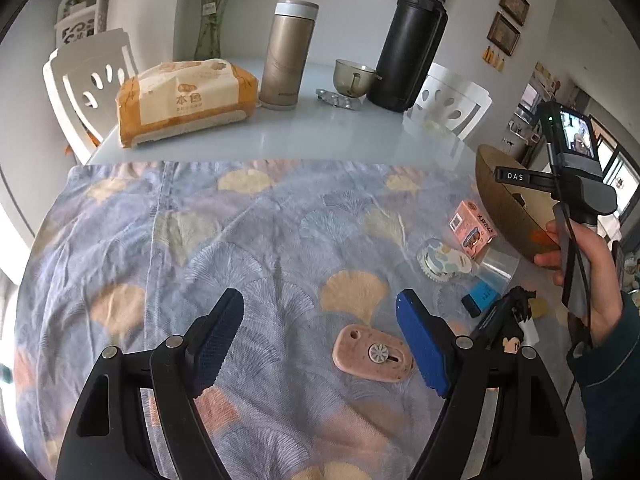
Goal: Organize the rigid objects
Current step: 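Withdraw both open tools from the bowl back over the tablecloth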
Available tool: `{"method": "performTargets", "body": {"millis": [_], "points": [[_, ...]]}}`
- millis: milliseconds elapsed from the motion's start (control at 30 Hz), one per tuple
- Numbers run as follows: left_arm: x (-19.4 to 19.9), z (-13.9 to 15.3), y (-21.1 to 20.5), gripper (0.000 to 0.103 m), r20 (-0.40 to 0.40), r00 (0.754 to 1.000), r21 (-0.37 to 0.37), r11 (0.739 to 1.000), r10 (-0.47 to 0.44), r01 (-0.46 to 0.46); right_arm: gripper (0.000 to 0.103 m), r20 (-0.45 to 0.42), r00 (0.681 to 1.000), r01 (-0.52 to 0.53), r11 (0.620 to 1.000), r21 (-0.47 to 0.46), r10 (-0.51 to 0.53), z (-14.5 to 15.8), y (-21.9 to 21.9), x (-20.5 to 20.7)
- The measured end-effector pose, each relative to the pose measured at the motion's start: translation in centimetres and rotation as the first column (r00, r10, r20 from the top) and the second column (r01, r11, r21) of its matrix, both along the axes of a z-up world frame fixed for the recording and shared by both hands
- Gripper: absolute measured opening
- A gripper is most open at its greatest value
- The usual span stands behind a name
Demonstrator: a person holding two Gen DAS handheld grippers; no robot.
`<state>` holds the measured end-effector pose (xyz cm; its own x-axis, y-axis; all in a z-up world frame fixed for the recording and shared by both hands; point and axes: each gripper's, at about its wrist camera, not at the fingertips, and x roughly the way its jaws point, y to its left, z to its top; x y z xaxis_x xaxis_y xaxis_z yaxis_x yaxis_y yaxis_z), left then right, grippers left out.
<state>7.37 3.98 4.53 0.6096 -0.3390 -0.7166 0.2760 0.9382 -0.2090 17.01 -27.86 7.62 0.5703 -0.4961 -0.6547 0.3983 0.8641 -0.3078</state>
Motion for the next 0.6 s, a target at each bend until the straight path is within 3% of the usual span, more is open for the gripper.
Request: {"method": "performTargets", "body": {"millis": [200, 267, 367, 600], "points": [[-0.1, -0.3, 0.2, 0.078, -0.008, 1.0, 0.004, 1.0, 0.009, -0.009, 0.096, 0.021, 0.992, -0.118, 0.985, -0.123, 0.122, -0.1, 3.2, -0.9], [-0.1, -0.5, 0.1, 0.078, -0.009, 1.0, 0.022, 1.0, 0.013, -0.013, 0.096, 0.014, 0.992, -0.125, 0.986, -0.112, 0.128, -0.3, 3.1, -1.0], [-0.1, -0.8, -0.3, 0.078, -0.01, 1.0, 0.044, 0.999, 0.008, -0.007, 0.096, 0.05, 0.989, -0.139, 0.99, -0.023, 0.14, 0.1, 2.3, -1.7], [0.0, -1.3, -0.4, 0.078, -0.022, 1.0, 0.052, 0.999, 0.0, 0.001, 0.096, 0.05, 0.995, -0.082, 0.996, -0.034, 0.084, -0.1, 0.4, -0.4]]}}
